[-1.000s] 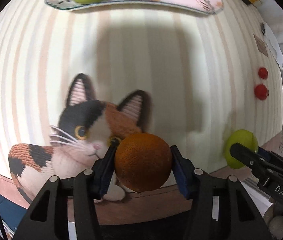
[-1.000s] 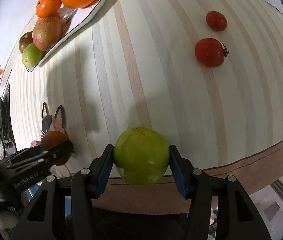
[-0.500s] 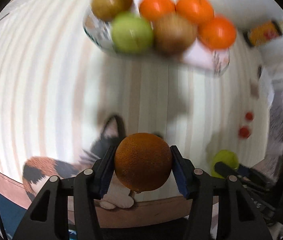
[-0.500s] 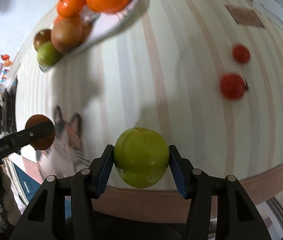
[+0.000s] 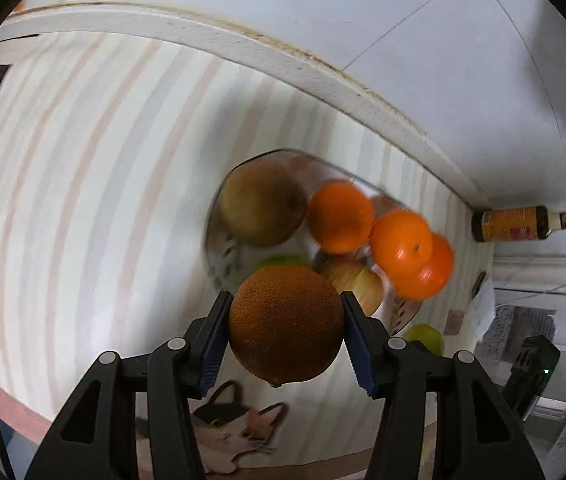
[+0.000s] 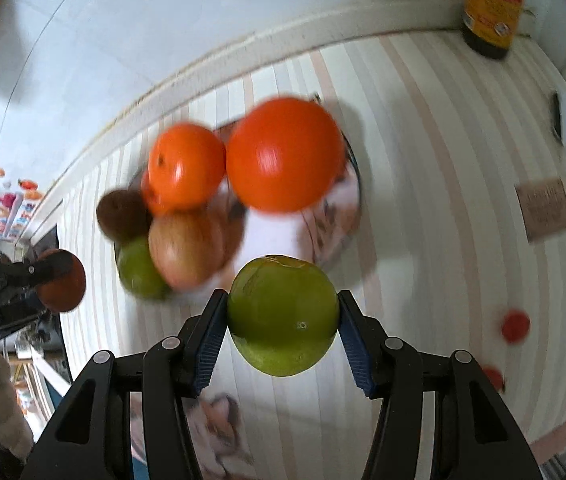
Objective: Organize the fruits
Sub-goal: 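Carry the orange and green apple onto the plate and open both grippers, then lift both tools back from the plate, then grasp a red tomato with the left gripper while the right gripper grasps another tomato, then lower both tomatoes onto the plate edge and open both grippers, then grasp the last red tomato on the counter with the right gripper, then place the tomato on the plate and open the right gripper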
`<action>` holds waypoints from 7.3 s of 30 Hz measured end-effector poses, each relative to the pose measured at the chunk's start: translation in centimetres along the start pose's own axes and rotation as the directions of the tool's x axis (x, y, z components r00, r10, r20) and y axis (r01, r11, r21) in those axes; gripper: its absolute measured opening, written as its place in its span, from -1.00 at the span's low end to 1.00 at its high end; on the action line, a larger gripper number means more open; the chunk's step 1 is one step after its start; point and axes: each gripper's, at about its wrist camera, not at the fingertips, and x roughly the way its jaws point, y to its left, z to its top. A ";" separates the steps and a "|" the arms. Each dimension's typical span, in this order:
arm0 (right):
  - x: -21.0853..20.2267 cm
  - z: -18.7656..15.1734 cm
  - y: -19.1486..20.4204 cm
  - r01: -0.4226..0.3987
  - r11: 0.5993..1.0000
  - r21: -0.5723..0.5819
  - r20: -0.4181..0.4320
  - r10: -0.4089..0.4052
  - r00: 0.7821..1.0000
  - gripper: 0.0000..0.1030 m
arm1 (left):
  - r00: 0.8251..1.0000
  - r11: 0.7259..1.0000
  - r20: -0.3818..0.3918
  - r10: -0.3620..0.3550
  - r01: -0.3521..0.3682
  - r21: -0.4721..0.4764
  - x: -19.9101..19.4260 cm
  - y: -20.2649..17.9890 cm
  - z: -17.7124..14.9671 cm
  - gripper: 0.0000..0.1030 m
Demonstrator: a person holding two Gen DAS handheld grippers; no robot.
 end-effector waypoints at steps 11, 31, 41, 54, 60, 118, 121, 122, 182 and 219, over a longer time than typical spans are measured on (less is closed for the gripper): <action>2.3 2.9 0.0 -0.048 0.995 0.086 -0.018 0.050 0.999 0.12 | 0.993 0.994 -0.076 0.087 -0.082 0.075 3.9 -4.2 3.9 0.04; -5.7 1.5 3.5 0.200 0.975 -0.093 0.189 -0.180 0.965 0.85 | 0.944 0.927 0.193 0.267 -0.307 0.217 -1.9 -5.5 -1.5 0.80; -13.7 -3.1 5.2 0.237 0.960 -0.151 0.283 -0.188 0.941 0.87 | 0.906 0.894 0.329 0.265 -0.359 0.269 -8.7 -6.5 -8.7 0.80; -22.6 -11.0 6.4 0.242 0.953 -0.181 0.386 -0.158 0.909 0.87 | 0.888 0.892 0.409 0.211 -0.346 0.290 -15.1 -7.3 -17.3 0.80; -25.9 -13.8 7.0 0.231 0.955 -0.185 0.427 -0.134 0.895 0.87 | 0.872 0.886 0.451 0.191 -0.350 0.302 -17.2 -7.6 -20.0 0.80; -6.0 -10.1 -18.4 0.027 0.998 0.053 0.144 -0.034 0.989 -0.35 | 0.900 0.773 0.180 0.397 -0.434 0.463 10.3 -21.0 -17.1 0.99; -8.0 -10.0 -21.5 0.058 0.995 0.084 0.168 -0.071 0.983 -0.35 | 0.927 0.780 0.122 0.355 -0.366 0.508 13.1 -23.2 -17.2 0.99; -8.3 -9.8 -22.4 0.071 0.993 0.092 0.170 -0.086 0.982 -0.35 | 0.936 0.781 0.100 0.339 -0.339 0.525 13.9 -23.9 -17.3 0.97; 1.8 0.5 -7.5 -0.387 0.920 -0.057 0.127 0.391 0.911 -0.13 | 0.934 0.832 -0.044 0.354 -0.293 0.472 10.7 -20.9 -4.9 -0.44; -3.0 -0.9 -14.7 -0.093 0.987 -0.129 0.289 0.127 0.949 -0.47 | 0.927 0.921 0.189 0.324 -0.355 0.163 5.9 -11.5 -12.3 0.84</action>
